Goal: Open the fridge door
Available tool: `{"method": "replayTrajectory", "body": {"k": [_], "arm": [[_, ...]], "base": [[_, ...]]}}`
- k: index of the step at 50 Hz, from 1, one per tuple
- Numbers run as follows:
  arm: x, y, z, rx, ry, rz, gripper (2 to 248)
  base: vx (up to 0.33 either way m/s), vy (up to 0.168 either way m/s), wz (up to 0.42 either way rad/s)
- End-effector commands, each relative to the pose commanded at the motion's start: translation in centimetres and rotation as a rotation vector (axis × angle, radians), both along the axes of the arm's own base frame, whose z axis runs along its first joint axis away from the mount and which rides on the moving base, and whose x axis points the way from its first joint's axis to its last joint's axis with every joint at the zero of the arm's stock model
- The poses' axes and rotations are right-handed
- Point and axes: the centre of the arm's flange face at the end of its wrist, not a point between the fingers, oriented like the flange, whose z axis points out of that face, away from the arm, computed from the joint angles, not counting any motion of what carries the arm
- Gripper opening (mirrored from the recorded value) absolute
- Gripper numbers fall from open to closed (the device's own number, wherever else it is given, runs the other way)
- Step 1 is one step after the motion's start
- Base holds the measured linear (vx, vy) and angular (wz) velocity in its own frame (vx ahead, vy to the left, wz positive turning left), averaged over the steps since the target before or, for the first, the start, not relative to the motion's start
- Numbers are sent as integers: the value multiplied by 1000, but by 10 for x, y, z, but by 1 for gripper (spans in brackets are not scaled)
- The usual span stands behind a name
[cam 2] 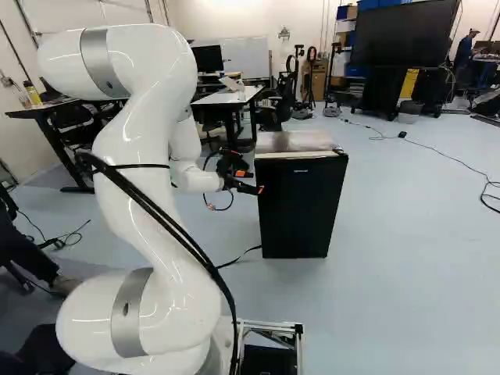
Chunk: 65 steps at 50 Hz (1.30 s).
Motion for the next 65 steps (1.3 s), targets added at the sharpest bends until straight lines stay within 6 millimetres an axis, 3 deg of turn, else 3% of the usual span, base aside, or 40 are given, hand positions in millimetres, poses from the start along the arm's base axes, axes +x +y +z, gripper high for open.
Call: {"method": "replayTrajectory", "body": {"k": [21,65], "arm": [[3,2,-1,9,-22,-106,247],[25,20,-3,23,-59,-163,247]], "base": [[0,0,0],[0,0,0]]}}
